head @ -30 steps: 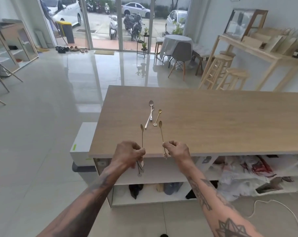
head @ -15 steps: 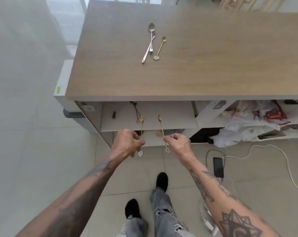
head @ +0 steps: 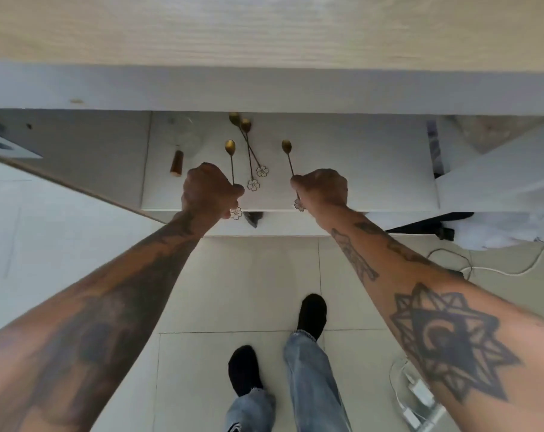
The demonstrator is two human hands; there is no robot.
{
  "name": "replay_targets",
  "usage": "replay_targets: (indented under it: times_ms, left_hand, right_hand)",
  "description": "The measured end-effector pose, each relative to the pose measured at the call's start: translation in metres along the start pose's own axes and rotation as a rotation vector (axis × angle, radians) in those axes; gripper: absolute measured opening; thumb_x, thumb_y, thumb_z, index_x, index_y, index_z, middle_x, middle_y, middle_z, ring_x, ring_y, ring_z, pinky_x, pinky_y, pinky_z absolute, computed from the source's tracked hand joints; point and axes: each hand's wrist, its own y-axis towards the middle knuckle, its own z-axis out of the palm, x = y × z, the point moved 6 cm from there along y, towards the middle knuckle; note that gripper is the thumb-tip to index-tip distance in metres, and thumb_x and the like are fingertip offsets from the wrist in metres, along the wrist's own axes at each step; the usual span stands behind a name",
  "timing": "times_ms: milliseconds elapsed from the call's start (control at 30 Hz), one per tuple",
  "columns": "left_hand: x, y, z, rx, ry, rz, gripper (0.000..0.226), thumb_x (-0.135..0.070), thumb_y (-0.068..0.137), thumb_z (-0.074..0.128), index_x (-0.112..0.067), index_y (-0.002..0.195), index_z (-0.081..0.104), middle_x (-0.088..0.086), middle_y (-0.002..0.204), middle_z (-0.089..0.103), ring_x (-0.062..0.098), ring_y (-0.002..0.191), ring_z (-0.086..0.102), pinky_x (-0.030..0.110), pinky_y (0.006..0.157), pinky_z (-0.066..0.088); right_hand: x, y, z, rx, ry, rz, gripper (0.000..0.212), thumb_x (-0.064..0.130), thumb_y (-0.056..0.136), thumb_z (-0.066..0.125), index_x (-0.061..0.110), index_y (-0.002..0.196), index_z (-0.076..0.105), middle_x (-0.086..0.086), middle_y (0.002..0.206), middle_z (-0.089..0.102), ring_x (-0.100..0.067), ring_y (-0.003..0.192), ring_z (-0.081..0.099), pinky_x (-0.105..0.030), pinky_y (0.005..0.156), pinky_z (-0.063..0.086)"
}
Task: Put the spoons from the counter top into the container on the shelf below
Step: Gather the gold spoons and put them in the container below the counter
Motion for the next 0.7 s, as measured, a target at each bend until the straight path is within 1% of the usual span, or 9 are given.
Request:
replay_targets:
  times_ms: [33,67,133,200,300,433,500,600,700]
  left_hand:
    - [0.003,0.008,0.0,-0.011,0.027,0.007,0.02,-0.018,0.083,0.07,0.001,0.085,0.077,0.003,0.063,0.075,0.003,0.031,0.061,0.016,0.038,0.05]
    - [0.004,0.015,-0.001,-0.023,0.047,0.014,0.02,-0.018,0.083,0.07,0.001,0.087,0.076,0.006,0.068,0.078,0.008,0.039,0.066,0.021,0.046,0.056]
    - [0.003,0.026,-0.001,-0.041,0.059,0.028,0.021,-0.017,0.083,0.069,0.003,0.09,0.075,0.011,0.079,0.08,0.022,0.057,0.075,0.034,0.064,0.064]
    - [-0.001,0.033,-0.001,-0.062,0.061,0.058,0.024,-0.016,0.084,0.069,0.004,0.094,0.075,0.016,0.088,0.08,0.032,0.075,0.078,0.043,0.075,0.065]
    - [-0.009,0.038,0.0,-0.066,0.102,0.125,0.03,-0.024,0.091,0.068,0.004,0.1,0.074,0.016,0.094,0.079,0.032,0.084,0.078,0.043,0.082,0.064]
    - [-0.014,0.033,-0.005,-0.054,0.097,0.144,0.038,-0.034,0.095,0.065,0.001,0.103,0.074,0.015,0.094,0.079,0.03,0.087,0.078,0.041,0.086,0.062]
    - [-0.014,0.022,-0.014,-0.05,0.092,0.142,0.038,-0.034,0.096,0.062,0.001,0.1,0.076,0.013,0.09,0.079,0.027,0.08,0.078,0.038,0.089,0.06]
    - [-0.01,-0.009,-0.037,-0.038,0.072,0.113,0.036,-0.032,0.097,0.06,-0.001,0.095,0.076,0.012,0.081,0.08,0.025,0.066,0.076,0.035,0.094,0.058]
    - [0.0,-0.054,-0.068,0.004,0.004,0.07,0.029,-0.03,0.097,0.063,-0.005,0.092,0.077,0.01,0.077,0.081,0.026,0.067,0.078,0.038,0.082,0.063]
  right_hand:
    - [0.007,0.009,0.009,-0.007,-0.019,-0.021,0.025,0.02,0.074,0.06,0.001,0.059,0.066,-0.005,0.05,0.065,-0.024,0.057,0.067,-0.028,0.052,0.054]
    - [0.014,0.016,0.017,-0.02,-0.059,-0.044,0.027,0.021,0.073,0.059,0.006,0.051,0.059,0.0,0.044,0.058,-0.02,0.05,0.061,-0.023,0.043,0.043]
    - [0.027,0.025,0.03,-0.051,-0.112,-0.07,0.032,0.022,0.073,0.058,0.013,0.044,0.048,0.002,0.042,0.054,-0.016,0.046,0.053,-0.019,0.04,0.03]
    - [0.034,0.034,0.042,-0.052,-0.122,-0.082,0.027,0.024,0.074,0.057,0.012,0.05,0.054,-0.003,0.056,0.064,-0.02,0.055,0.058,-0.019,0.042,0.033]
    - [0.036,0.04,0.048,-0.082,-0.158,-0.059,0.015,0.022,0.078,0.056,0.013,0.066,0.062,-0.005,0.07,0.066,-0.022,0.067,0.062,-0.019,0.048,0.036]
    - [0.033,0.035,0.039,-0.103,-0.231,-0.026,0.028,0.019,0.083,0.056,0.013,0.056,0.053,0.002,0.055,0.051,-0.018,0.054,0.051,-0.016,0.04,0.021]
    - [0.035,0.024,0.028,-0.095,-0.326,-0.045,0.031,0.018,0.086,0.053,0.011,0.056,0.053,0.0,0.057,0.052,-0.019,0.053,0.051,-0.016,0.041,0.025]
    - [0.038,-0.005,-0.001,-0.103,-0.269,-0.011,0.036,0.021,0.085,0.055,0.009,0.051,0.051,-0.003,0.055,0.056,-0.021,0.055,0.057,-0.02,0.045,0.036]
    - [0.04,-0.055,-0.033,-0.063,-0.251,0.01,0.034,0.026,0.088,0.055,0.0,0.073,0.071,-0.013,0.077,0.074,-0.029,0.079,0.071,-0.03,0.071,0.056]
